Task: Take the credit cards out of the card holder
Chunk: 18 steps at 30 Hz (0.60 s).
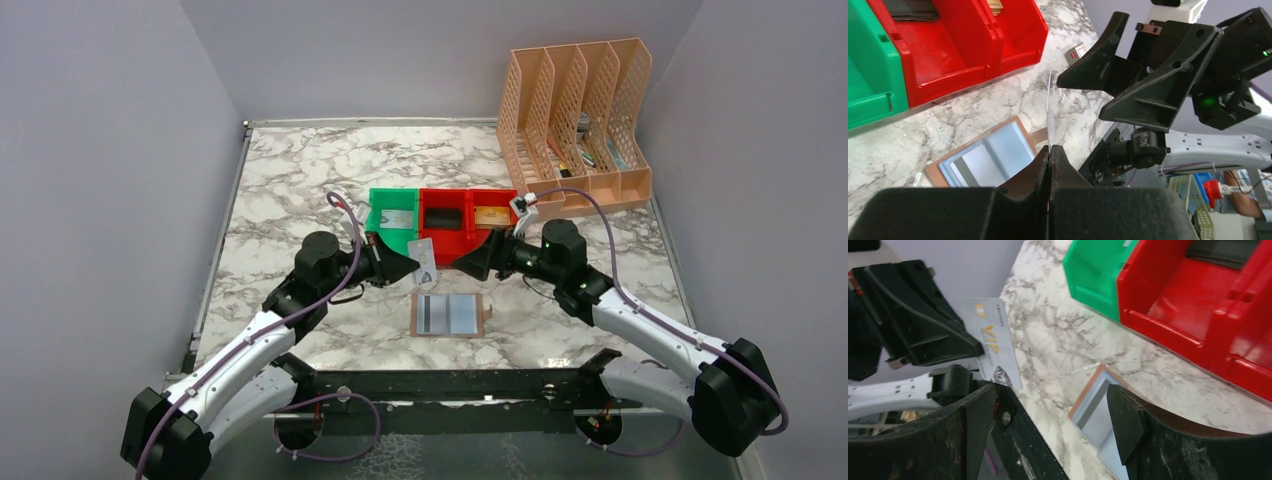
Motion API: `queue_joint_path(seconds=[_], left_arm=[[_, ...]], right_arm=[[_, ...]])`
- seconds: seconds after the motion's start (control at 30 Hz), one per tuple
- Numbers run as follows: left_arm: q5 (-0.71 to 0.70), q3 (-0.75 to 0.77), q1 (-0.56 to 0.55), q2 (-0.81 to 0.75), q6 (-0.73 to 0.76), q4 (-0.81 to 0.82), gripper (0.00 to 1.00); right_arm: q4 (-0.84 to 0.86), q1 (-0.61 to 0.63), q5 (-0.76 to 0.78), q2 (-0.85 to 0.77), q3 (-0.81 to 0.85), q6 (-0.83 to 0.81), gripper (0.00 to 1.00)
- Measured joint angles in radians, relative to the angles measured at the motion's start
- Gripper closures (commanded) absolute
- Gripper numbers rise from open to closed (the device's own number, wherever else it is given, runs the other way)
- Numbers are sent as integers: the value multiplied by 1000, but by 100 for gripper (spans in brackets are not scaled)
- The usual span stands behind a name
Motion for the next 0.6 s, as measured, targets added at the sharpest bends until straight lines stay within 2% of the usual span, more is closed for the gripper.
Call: queue_joint_path(seconds=[0.1, 0.23, 0.6], left_arm=[[60, -13, 18, 11, -8, 42, 100], [117, -31, 27, 11, -19, 95, 100], [193, -47, 29, 13, -50, 169, 100]], right_arm=[[62, 0, -84, 29, -6, 23, 23], [134, 0, -187, 64, -26, 55, 23], [303, -1, -354, 157, -32, 100, 31]])
